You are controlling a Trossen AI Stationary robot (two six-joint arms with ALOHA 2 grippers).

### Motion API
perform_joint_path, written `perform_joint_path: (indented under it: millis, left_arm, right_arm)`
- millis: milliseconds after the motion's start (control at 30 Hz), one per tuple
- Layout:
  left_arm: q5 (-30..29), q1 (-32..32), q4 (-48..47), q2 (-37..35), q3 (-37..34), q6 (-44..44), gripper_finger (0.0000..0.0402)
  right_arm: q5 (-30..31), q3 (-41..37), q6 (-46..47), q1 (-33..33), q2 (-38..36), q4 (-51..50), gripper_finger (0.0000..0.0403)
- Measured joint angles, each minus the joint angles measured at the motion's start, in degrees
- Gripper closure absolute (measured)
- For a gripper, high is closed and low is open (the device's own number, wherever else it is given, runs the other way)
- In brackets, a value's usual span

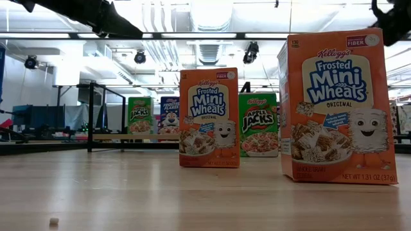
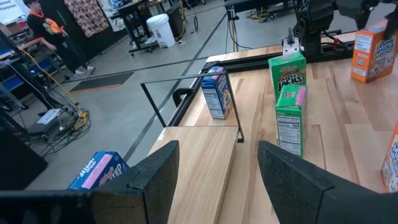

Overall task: Stack cereal on shelf
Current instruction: Put the top right orange cereal box on the shelf

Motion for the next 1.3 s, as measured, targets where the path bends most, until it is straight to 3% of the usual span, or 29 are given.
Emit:
perform_joint_path:
  millis: [600, 900, 1300]
  left_arm:
    - [0.0, 0.0, 0.1, 0.0, 0.0, 0.0, 0.02]
    - [0.0, 0.0, 0.2, 0.0, 0.0, 0.0, 0.02]
    - [0.0, 0.0, 0.3, 0.0, 0.0, 0.0, 0.02]
  right_arm:
    - [0.1, 0.6, -1.0, 0.0, 0.0, 0.5, 0.0258]
    - [-0.1, 1.9, -1.1, 0.0, -0.7, 0.8, 0.0265]
    - [4.6, 16.2, 2.9, 0.0, -1.9, 0.8, 0.0268]
